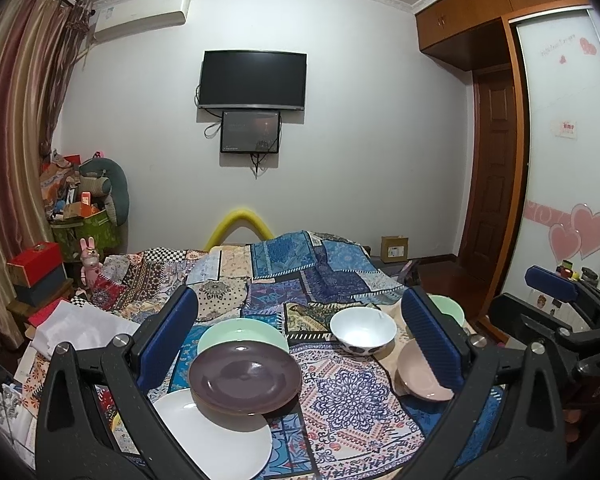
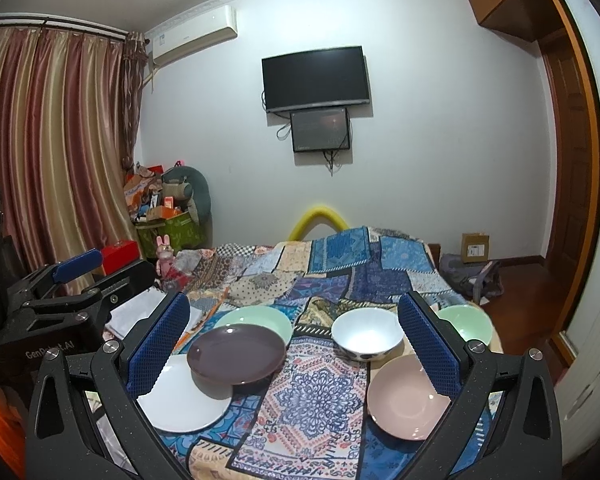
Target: Organize plates and bowls
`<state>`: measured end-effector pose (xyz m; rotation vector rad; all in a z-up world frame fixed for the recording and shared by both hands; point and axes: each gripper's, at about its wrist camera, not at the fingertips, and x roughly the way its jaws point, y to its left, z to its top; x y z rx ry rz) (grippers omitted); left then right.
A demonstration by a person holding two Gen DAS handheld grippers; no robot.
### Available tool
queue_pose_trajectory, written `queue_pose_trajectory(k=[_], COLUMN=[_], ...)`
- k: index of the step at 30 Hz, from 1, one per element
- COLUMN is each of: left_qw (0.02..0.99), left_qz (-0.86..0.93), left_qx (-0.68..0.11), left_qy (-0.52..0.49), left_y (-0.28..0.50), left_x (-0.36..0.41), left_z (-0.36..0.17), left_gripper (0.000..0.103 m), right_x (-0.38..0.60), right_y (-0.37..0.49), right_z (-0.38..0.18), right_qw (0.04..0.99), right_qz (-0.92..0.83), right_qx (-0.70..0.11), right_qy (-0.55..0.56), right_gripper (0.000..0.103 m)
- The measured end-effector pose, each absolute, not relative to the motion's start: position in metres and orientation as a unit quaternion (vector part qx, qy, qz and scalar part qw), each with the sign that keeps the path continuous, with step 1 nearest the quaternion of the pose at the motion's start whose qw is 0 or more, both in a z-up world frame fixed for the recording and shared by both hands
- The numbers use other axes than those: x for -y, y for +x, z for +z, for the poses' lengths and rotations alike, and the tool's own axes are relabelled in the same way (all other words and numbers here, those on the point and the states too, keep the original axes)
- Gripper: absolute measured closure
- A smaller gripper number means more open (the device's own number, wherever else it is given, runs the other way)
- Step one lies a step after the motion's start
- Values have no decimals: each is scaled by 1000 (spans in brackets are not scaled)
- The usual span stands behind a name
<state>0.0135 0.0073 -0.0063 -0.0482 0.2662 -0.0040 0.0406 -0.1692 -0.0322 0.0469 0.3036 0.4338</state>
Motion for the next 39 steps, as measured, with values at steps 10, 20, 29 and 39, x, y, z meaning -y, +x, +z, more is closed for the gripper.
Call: queue_pose_trajectory(k=[10, 20, 29, 39], left_qw=[977, 953, 907, 876], left_qz=[-3, 70, 69, 11], left_qx=[-201, -292, -410, -474], left_qy=[-70, -31, -66, -89], left_y=[54, 102, 150, 197], left_x=[-58, -117, -164, -187], left_z=[-38, -93, -155, -204], left_gripper=[0, 0, 0, 21], right_x=[149, 122, 94, 70], right_y=[72, 105, 149, 194], right_z=[-64, -101, -136, -172], right_qw=[949, 925, 903, 883], right_qz=[237, 264, 272, 267], right_qx=[-208, -274, -332, -386], right_qy=[22, 8, -4, -10], right_gripper=[0, 0, 0, 2])
